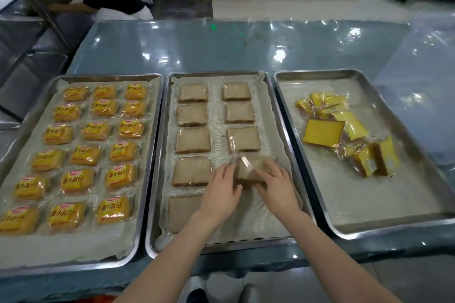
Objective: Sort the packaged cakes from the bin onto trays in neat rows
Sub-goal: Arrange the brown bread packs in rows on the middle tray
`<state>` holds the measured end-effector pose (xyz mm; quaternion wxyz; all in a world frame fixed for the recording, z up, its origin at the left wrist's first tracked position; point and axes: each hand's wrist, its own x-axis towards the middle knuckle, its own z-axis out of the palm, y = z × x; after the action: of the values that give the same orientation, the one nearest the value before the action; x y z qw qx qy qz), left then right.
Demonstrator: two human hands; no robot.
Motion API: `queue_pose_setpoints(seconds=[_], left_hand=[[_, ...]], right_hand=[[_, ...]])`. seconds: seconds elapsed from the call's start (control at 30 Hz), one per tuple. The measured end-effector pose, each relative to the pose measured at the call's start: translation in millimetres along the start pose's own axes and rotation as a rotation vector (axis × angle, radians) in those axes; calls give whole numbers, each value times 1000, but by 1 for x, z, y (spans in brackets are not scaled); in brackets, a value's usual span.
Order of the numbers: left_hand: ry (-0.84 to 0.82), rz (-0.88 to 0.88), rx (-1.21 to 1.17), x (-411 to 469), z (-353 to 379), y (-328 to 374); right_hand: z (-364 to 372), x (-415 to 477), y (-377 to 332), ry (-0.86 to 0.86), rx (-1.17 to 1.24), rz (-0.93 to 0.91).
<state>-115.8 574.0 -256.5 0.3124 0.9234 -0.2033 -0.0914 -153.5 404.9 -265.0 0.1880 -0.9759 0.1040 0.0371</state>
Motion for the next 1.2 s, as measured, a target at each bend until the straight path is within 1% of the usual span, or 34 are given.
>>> queue_pose_setpoints(seconds=[0.07,0.13,0.2,0.23,0.33,0.43,0.5,0.6,0.7,0.77,0.83,0.9,0.97,1.03,1.2], left_hand=[[-23,-17,-22,8,9,0],[-1,-17,-28,11,15,2],[20,-30,-58,7,18,5],[28,-36,-80,4,19,7],[70,-68,-166,-13,21,10],[116,-97,-219,-37,24,7],[105,-105,-202,-51,28,4],[59,-139,-147,-63,34,2],[11,-136,-80,-66,36,6],[-8,-142,-21,-64,37,10],[14,-162,40,-63,36,13],[89,-177,85,-60,34,17],[133,-179,82,-52,33,29],[119,-144,47,-39,35,48],[37,-39,-61,5,55,109]], right_hand=[[5,-8,3,52,114,5],[5,-15,6,106,278,126],[3,-19,7,106,397,247],[1,-21,6,100,426,268],[-3,-35,7,140,489,252],[-2,-53,14,124,486,230],[1,-62,18,76,474,222],[5,-66,23,-14,426,195],[5,-68,26,-117,368,163],[3,-69,27,-147,357,139],[-1,-70,29,-156,364,103],[-9,-73,34,-124,404,54],[-24,-75,46,-55,466,28],[-43,-76,65,18,493,34],[-96,-68,134,194,467,163]])
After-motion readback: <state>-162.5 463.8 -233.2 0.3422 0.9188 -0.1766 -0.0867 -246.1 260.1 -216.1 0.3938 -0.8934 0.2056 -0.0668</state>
